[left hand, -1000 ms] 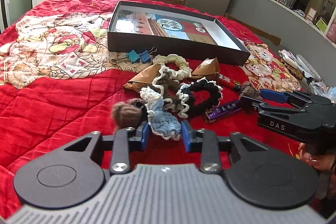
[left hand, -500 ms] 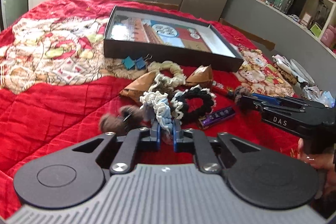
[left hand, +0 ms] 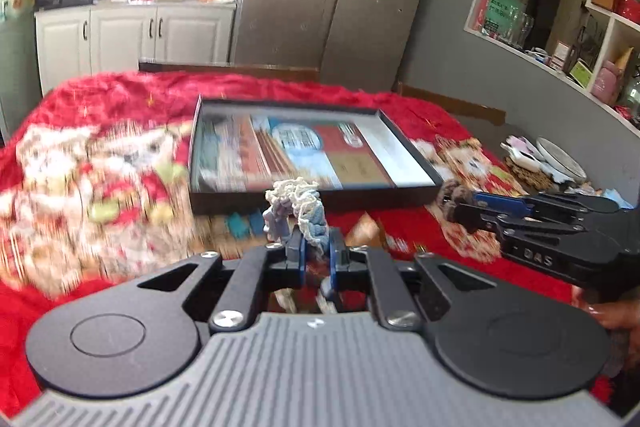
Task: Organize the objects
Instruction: 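Carry the scrunchie and pom-pom clip with both tools over the black box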
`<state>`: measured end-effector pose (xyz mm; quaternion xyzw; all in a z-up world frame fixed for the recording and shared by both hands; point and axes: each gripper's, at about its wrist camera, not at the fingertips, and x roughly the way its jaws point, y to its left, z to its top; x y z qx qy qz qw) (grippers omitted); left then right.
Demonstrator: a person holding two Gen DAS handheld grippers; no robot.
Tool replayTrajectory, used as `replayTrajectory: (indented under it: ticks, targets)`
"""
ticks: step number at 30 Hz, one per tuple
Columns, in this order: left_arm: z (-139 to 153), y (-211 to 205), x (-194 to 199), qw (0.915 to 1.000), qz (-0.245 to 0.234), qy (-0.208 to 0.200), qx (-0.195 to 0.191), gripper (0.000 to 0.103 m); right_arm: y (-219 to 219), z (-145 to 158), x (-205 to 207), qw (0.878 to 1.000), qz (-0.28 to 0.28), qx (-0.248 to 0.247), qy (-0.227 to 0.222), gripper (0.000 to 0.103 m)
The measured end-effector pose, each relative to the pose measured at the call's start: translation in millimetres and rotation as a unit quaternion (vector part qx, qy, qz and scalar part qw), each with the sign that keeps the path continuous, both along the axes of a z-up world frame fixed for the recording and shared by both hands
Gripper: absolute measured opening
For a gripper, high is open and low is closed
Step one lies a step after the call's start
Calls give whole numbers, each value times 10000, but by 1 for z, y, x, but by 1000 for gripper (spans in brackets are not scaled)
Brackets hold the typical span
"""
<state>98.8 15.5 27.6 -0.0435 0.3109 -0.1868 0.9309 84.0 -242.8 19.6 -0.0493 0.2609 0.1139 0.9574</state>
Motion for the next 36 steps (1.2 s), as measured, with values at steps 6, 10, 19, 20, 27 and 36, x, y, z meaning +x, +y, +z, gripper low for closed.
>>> replayTrajectory:
  ticks: [6,10,19,20,27,36]
  targets:
    - [6,-2,68,9999,26,111,-68,14,4,11,52,9998,83,186,-87,25]
    - [-3,-9,113,9998,68,194,-59,14,5,7,94,9994,57,335,-54,25]
    - [-38,-27,192,9987,277,400,139,15,14,-24,183,9990,-35,426,148,25]
    - [-41,-29,199,9988,273,370,155,15,16,-29,192,9991,-67,398,158,25]
    - [-57,-36,233,9983,416,371,166,15,20,-60,232,9982,-219,411,388,25]
    - [-68,-42,249,9977,432,465,231,16,26,-73,243,9986,-242,233,419,25]
